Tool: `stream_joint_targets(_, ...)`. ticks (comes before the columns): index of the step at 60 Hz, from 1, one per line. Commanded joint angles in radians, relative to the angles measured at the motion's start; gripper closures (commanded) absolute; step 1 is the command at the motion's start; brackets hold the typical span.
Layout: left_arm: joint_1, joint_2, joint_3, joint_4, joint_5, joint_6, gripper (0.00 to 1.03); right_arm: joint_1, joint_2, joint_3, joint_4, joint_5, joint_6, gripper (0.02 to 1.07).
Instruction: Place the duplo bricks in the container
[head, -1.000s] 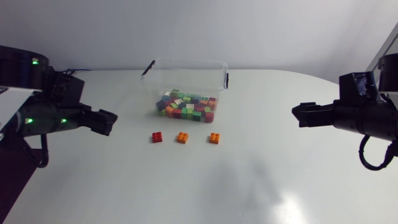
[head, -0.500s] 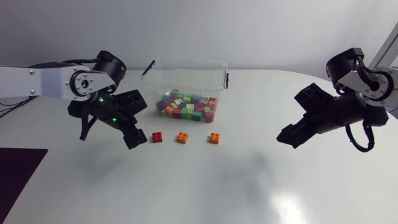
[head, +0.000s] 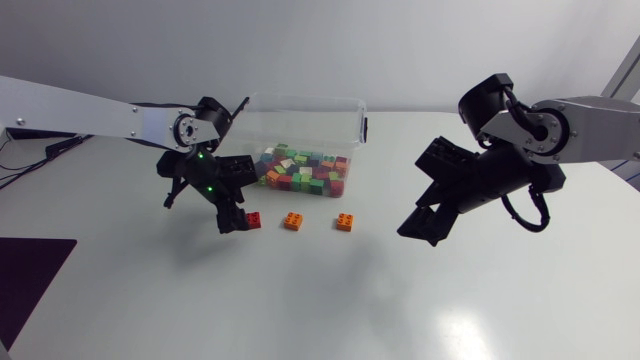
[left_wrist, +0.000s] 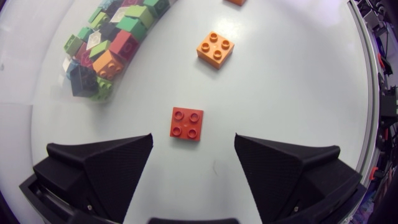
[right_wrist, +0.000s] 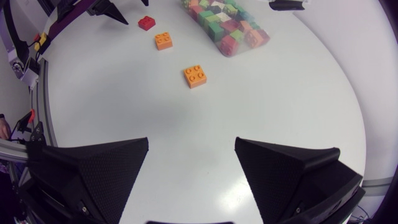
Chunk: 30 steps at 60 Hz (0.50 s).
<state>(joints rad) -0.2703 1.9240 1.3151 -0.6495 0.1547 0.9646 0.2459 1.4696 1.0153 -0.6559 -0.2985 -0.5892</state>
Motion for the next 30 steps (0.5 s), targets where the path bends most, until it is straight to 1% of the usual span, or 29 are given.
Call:
stream_joint_targets(1, 0.002, 0.069, 0.064, -0.029, 0.016, 0.045, 0.20, 0.012, 0.034, 0.002, 0.022, 0.002, -0.040, 0.11)
stream_joint_targets(4, 0.000, 0.095, 0.084, -0.042, 0.016, 0.056, 0.22, 0.013, 0.051, 0.006, 0.033, 0.001, -0.043, 0.12)
stream_joint_targets(8, 0.000, 0.122, 0.108, -0.050, 0.016, 0.060, 0.23, 0.021, 0.078, 0.012, 0.047, 0.001, -0.052, 0.12)
stream_joint_targets(9, 0.002, 0.135, 0.119, -0.058, 0.016, 0.065, 0.26, 0.023, 0.083, 0.012, 0.052, 0.001, -0.054, 0.12)
stream_joint_targets(13, 0.005, 0.152, 0.138, -0.068, 0.016, 0.066, 0.28, 0.029, 0.097, 0.012, 0.067, 0.001, -0.055, 0.12)
stream_joint_targets(19, 0.011, 0.187, 0.171, -0.087, 0.023, 0.071, 0.41, 0.044, 0.127, 0.026, 0.088, 0.002, -0.058, 0.14)
stream_joint_targets(21, 0.013, 0.191, 0.177, -0.091, 0.029, 0.072, 0.44, 0.050, 0.138, 0.032, 0.091, 0.002, -0.058, 0.14)
stream_joint_targets(24, 0.017, 0.208, 0.197, -0.122, 0.042, 0.077, 0.55, 0.053, 0.149, 0.042, 0.096, 0.002, -0.058, 0.16)
stream_joint_targets(27, 0.017, 0.224, 0.216, -0.165, 0.045, 0.085, 0.57, 0.062, 0.161, 0.052, 0.098, 0.002, -0.060, 0.16)
stream_joint_targets(30, 0.017, 0.234, 0.230, -0.199, 0.045, 0.092, 0.61, 0.073, 0.173, 0.060, 0.102, 0.002, -0.063, 0.16)
